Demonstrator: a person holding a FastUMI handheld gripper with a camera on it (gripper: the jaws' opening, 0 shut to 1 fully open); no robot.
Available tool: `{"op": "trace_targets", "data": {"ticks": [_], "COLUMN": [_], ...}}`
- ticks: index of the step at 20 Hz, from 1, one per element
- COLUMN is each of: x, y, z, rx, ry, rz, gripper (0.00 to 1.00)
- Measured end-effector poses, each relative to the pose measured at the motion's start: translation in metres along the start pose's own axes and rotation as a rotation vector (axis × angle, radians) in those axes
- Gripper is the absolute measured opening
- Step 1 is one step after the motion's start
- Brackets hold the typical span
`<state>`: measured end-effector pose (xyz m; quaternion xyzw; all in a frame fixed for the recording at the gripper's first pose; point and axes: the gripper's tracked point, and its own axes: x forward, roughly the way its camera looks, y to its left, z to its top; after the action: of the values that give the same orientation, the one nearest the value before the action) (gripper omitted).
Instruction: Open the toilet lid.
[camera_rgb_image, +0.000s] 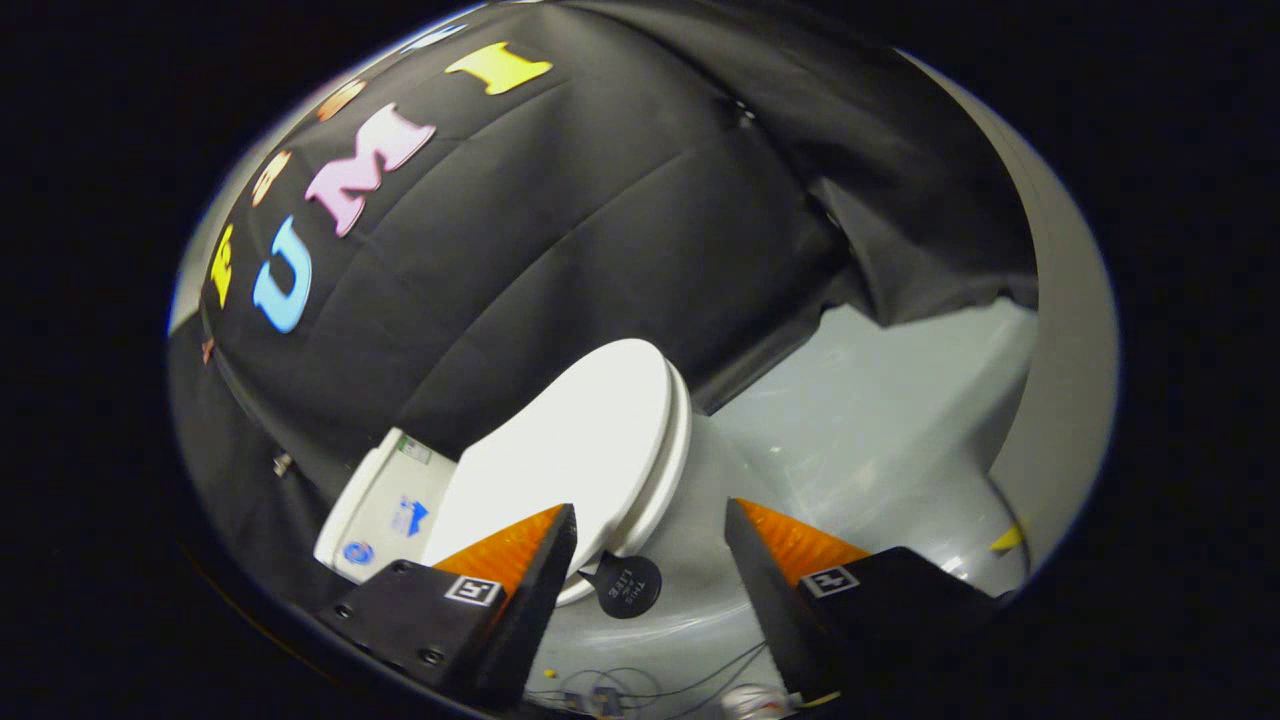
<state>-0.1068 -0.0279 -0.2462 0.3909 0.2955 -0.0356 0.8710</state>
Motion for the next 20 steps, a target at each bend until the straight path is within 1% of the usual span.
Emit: {"op": "trace_targets", "data": {"ticks": [1, 2, 4, 5, 7, 8, 9, 10, 11, 12, 13, 14, 15, 16, 17, 20], "x": [0.001, 0.003, 0.008, 0.009, 0.008, 0.007, 0.004, 0.018, 0.011, 0.022, 0.005, 0.006, 0.004, 0.001, -0.004, 0.001], "y": [-0.003, -0.002, 0.004, 0.006, 0.007, 0.008, 0.009, 0.010, 0.009, 0.009, 0.007, 0.008, 0.010, 0.009, 0.005, 0.009], "z": [-0.006, -0.012, -0.030, -0.036, -0.048, -0.054, -0.054, -0.052, -0.055, -0.055, -0.043, -0.046, -0.049, -0.049, -0.043, -0.045], "rx": [0.061, 0.088, 0.121, 0.149, 0.218, 0.260, 0.286, 0.286, 0.269, 0.309, 0.339, 0.326, 0.316, 0.375, 0.388, 0.399], "ry": [0.016, 0.035, 0.079, 0.097, 0.150, 0.181, 0.185, 0.145, 0.153, 0.147, 0.141, 0.147, 0.140, 0.133, 0.153, 0.148], "rz": [0.013, 0.040, 0.086, 0.084, 0.109, 0.123, 0.141, 0.127, 0.130, 0.130, 0.127, 0.139, 0.162, 0.147, 0.158, 0.149], "gripper": [0.68, 0.65, 0.65, 0.65, 0.47, 0.47, 0.47, 0.36, 0.25, 0.25, 0.19, 0.13, 0.13, 0.13, 0.05, 0.05]}}
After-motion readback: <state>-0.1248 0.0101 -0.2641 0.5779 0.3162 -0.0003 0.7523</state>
